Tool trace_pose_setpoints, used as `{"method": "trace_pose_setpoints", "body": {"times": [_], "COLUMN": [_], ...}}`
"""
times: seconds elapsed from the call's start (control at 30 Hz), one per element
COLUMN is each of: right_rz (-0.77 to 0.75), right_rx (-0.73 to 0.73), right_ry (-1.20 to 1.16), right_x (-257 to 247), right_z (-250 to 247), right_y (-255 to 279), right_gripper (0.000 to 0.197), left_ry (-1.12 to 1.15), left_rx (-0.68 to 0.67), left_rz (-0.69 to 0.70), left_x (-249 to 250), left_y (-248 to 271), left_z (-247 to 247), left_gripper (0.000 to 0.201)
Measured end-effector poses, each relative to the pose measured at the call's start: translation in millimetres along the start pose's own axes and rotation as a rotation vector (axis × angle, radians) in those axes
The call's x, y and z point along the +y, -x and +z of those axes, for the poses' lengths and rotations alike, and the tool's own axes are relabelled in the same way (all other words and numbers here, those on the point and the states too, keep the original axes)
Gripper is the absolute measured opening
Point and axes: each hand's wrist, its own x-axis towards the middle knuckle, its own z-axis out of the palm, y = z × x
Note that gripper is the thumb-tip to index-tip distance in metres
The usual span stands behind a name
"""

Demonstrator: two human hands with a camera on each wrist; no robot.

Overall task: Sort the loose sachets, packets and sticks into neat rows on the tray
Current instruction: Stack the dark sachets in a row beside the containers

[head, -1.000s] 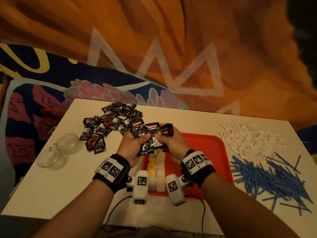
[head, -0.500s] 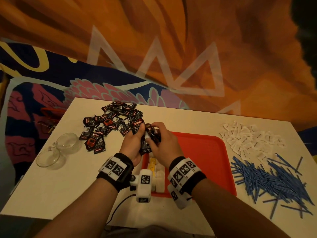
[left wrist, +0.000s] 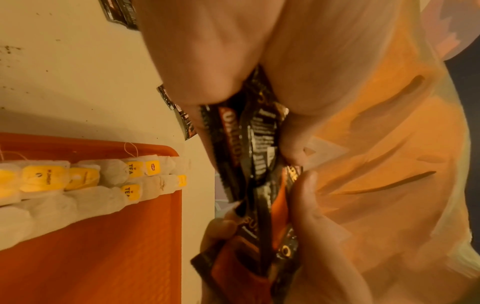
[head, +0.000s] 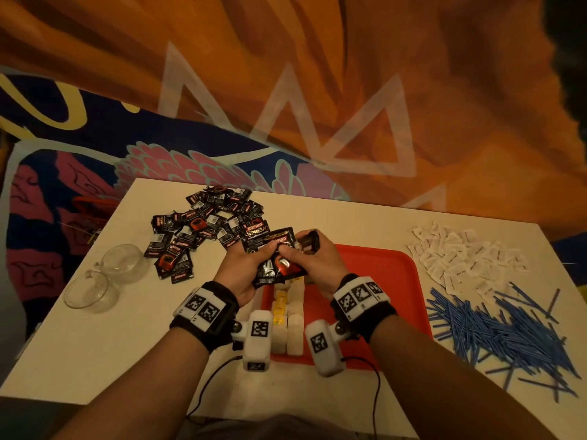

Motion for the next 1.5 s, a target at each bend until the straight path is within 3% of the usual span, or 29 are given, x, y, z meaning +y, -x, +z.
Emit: {"method": "trace_pose_setpoints", "body": {"times": [0.13, 0.3, 0.43, 0.57, 0.77, 0.93, 1.1, 1.2, 1.4, 1.5], "right_rz": [0.034, 0.013, 0.043, 0.008, 0.024, -0.048, -0.019, -0.039, -0.295, -0.453], "right_rx": [-0.101, 0.006, 0.084, 0.108, 0.109, 0.0, 0.059, 0.123, 0.305, 0.223], "right_ry": [-0.105, -0.125, -0.194, -0.25, -0.376, -0.131, -0.062, -0.04, 0.083, 0.309], "right_x": [1, 5, 6, 1, 0, 6, 9, 9, -15, -28], "right_z": [-3, -1, -4, -7, -14, -1, 7, 5, -4, 1], "right_y": [-1, -2, -3, 1, -1, 5, 4, 4, 1, 11], "right_gripper": [0.025, 0.024, 0.03, 0.02, 0.044, 0.042, 0.04, 0.042, 0.041, 0.04], "left_ry": [0.05, 0.135, 0.036, -0.036, -0.02, 0.013, 0.091, 0.164, 0.127, 0.123], "left_rx": [-0.041, -0.061, -0.044, -0.067, 0.009, 0.056, 0.073, 0.117, 0.137, 0.122], "left_rz": [-0.048, -0.209, -0.137, -0.103, -0.052, -0.028, -0.046, -0.07, -0.075, -0.107], "left_x": [3, 10, 10, 9, 10, 7, 9, 12, 11, 11], "left_y": [3, 4, 0, 1, 0, -1, 1, 0, -1, 2], "left_z": [2, -4, -9, -8, -7, -2, 1, 0, -3, 1], "left_gripper": [0.036, 0.043, 0.023, 0.022, 0.031, 0.038, 0.033, 0.01, 0.018, 0.022]}}
